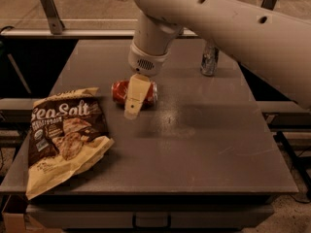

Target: Knock coke can over

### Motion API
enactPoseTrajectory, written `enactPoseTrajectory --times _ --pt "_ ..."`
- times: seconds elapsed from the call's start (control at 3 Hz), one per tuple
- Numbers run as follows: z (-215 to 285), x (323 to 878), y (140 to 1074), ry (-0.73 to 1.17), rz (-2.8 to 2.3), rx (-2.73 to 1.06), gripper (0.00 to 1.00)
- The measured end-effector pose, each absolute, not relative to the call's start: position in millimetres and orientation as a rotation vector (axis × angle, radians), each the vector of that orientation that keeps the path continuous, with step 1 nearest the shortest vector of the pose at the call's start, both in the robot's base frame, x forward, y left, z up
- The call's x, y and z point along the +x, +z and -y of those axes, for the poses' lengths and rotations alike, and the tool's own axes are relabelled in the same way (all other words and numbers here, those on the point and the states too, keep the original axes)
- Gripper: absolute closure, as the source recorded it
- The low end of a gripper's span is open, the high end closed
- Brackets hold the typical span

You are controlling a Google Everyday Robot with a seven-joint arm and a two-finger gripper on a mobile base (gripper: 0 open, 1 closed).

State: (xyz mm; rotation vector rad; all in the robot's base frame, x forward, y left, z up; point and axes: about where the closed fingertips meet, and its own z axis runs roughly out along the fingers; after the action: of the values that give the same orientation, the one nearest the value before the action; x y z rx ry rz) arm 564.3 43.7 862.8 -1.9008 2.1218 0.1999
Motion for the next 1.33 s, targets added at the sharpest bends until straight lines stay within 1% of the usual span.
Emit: enactPoseTrajectory --times 0.33,0.67,1.0,1.33 --pt "-34.8 563.2 865.2 0.223 -2.131 -1.85 0.0" --pt "-1.8 565.7 898.5 0.241 -2.047 -1.71 0.0" --pt "70.7 573.8 957.8 0.174 -1.918 -1.516 0.0" --pt "160.7 567.6 1024.2 0.041 -1.799 -1.355 0.0"
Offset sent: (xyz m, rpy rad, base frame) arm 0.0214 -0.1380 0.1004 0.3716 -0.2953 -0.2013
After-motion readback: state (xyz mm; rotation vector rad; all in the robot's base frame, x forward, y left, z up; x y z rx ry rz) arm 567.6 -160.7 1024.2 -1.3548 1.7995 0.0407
